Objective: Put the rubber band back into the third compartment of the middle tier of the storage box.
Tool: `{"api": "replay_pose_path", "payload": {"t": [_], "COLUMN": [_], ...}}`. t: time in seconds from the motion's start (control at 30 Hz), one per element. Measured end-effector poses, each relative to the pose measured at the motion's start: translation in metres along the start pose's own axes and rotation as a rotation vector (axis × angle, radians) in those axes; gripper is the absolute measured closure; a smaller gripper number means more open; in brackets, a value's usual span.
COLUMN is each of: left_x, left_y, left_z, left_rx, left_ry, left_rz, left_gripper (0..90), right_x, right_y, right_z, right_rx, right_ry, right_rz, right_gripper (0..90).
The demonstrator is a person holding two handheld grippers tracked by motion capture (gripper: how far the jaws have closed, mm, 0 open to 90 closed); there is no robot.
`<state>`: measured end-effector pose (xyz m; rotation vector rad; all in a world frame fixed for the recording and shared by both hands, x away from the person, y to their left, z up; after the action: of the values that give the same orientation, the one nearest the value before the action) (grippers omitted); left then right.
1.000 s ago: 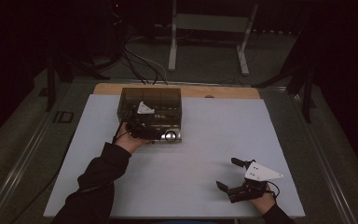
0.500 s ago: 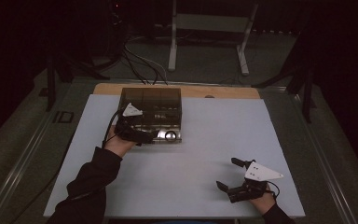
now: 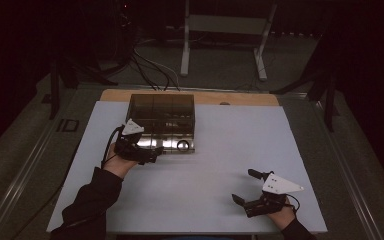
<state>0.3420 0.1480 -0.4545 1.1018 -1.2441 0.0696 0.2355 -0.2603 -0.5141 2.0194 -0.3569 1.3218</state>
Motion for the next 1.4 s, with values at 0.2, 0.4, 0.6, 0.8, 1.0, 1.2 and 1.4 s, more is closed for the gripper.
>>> {"api": "replay_pose_path", "payload": {"t": [0.2, 0.4, 0.6, 0.8, 1.0, 1.2, 1.4], "left_x": [-0.009, -0.019, -0.029, -0.040, -0.051, -0.059, -0.063], "left_y": [0.005, 0.005, 0.003, 0.000, -0.006, -0.012, -0.014], "left_z": [0.008, 0.013, 0.021, 0.025, 0.028, 0.031, 0.039], "left_rx": [0.020, 0.011, 0.031, 0.052, 0.059, 0.105, 0.131], "left_ry": [0.009, 0.016, 0.004, 0.012, 0.009, -0.009, -0.029], "left_rz": [0.011, 0.006, -0.007, -0.021, -0.055, -0.091, -0.110], "left_gripper": [0.9, 0.9, 0.9, 0.9, 0.9, 0.9, 0.9], "right_x": [0.000, 0.000, 0.000, 0.000, 0.000, 0.000, 0.000], "right_y": [0.000, 0.000, 0.000, 0.000, 0.000, 0.000, 0.000], "right_z": [0.000, 0.000, 0.000, 0.000, 0.000, 0.000, 0.000], "right_rx": [-0.003, -0.002, -0.003, -0.003, -0.003, -0.003, -0.003], "right_ry": [-0.002, 0.003, 0.001, 0.003, 0.003, 0.003, 0.003], "right_rz": [0.002, -0.001, -0.001, -0.001, -0.001, -0.001, -0.001], "right_gripper": [0.0, 0.0, 0.0, 0.0, 0.0, 0.0, 0.0]}}
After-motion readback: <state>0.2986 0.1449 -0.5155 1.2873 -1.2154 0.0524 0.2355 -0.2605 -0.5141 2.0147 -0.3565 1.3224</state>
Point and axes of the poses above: each handheld gripper's, and its own axes: y roughly backward along the jaws, x roughly out of its top, z roughly to its right, the point moved 1 cm from there along -y, roughly forward along the jaws, and after that the axes turned 14 degrees about -y, right-handed, at the moved point
